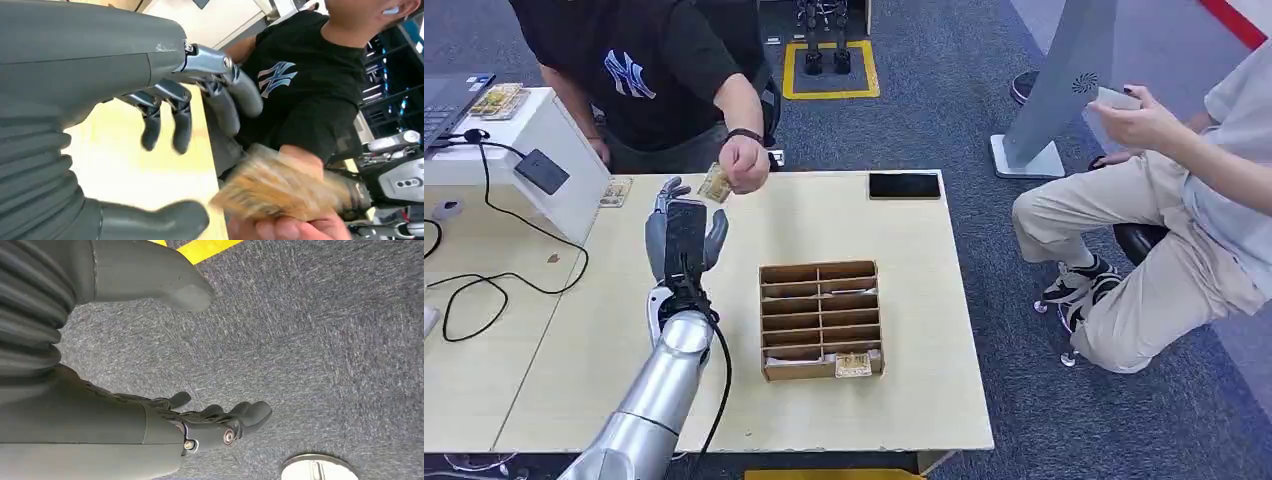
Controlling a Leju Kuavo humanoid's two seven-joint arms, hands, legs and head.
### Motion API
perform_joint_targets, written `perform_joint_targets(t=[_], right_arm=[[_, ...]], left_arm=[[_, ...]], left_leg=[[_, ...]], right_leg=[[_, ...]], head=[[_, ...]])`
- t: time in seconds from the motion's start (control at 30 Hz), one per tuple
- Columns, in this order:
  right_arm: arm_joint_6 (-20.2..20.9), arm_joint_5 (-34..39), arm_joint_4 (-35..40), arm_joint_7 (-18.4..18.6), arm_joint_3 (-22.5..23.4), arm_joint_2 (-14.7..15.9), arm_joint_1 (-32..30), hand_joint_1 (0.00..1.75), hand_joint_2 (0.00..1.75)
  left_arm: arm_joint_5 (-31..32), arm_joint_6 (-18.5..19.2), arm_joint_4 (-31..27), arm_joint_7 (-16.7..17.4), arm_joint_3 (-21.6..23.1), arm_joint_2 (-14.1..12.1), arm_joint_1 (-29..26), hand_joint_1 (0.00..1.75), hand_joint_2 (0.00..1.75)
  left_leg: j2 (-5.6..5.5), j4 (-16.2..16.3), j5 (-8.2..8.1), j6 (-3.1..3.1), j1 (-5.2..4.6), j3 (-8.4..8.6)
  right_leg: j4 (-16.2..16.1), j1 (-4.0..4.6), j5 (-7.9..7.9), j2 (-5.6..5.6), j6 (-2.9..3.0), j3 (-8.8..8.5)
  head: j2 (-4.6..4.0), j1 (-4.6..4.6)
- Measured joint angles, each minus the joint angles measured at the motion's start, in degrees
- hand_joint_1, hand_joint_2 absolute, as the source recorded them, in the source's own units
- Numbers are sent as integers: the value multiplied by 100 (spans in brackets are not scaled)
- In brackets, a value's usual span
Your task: Pass the card to the sensor for recognition and then transmit it.
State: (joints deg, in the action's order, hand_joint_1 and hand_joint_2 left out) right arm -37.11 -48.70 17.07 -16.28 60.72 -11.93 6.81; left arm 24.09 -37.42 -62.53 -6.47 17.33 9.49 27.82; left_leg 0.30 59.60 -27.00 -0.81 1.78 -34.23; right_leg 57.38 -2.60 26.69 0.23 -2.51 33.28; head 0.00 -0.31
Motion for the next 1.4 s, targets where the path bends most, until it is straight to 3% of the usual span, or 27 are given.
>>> perform_joint_targets(t=[0.8, 0.93, 1.1, 1.2, 1.27, 1.4], right_arm=[[-20, 15, 0, 2, -13, 0, -4, 0, 175], [-42, 54, 0, -20, -13, 0, -19, 0, 175], [-57, 271, 7, -170, -11, 0, -59, 0, 175], [-59, 479, 31, -459, 9, 15, -137, 0, 175], [-52, 529, 35, -536, 26, 44, -178, 0, 175], [-50, 542, 46, -599, 42, 72, -207, 0, 175]], left_arm=[[-28, 20, 336, 90, -13, -13, 96, 0, 175], [-252, 63, 260, -235, -13, -9, -5, 0, 175], [-849, 407, -534, -722, -11, 61, -517, 0, 175], [-1605, 1341, -1805, -1526, 259, 9, -1316, 0, 175], [-1728, 1427, -2549, -1815, 574, -79, -1773, 0, 175], [-2232, 1753, -3378, -2350, 776, -304, -2419, 0, 175]], left_leg=[[-1, 0, 0, 0, 0, -1], [0, 0, 0, 0, 0, -1], [1, 0, -4, -1, 0, -2], [6, 0, -17, 0, 0, 0], [3, 0, -21, 1, -1, -4], [7, 0, -31, -1, 0, 2]], right_leg=[[0, 0, 0, -1, 0, 0], [0, 0, 0, -1, -1, -1], [0, 0, 2, 1, 0, -1], [-2, -1, 11, 7, 1, 0], [-2, -1, 19, 1, -4, 0], [-2, 0, 26, 5, -3, 2]], head=[[0, 0], [0, -2], [0, 0], [0, -7], [0, -2], [0, -2]])
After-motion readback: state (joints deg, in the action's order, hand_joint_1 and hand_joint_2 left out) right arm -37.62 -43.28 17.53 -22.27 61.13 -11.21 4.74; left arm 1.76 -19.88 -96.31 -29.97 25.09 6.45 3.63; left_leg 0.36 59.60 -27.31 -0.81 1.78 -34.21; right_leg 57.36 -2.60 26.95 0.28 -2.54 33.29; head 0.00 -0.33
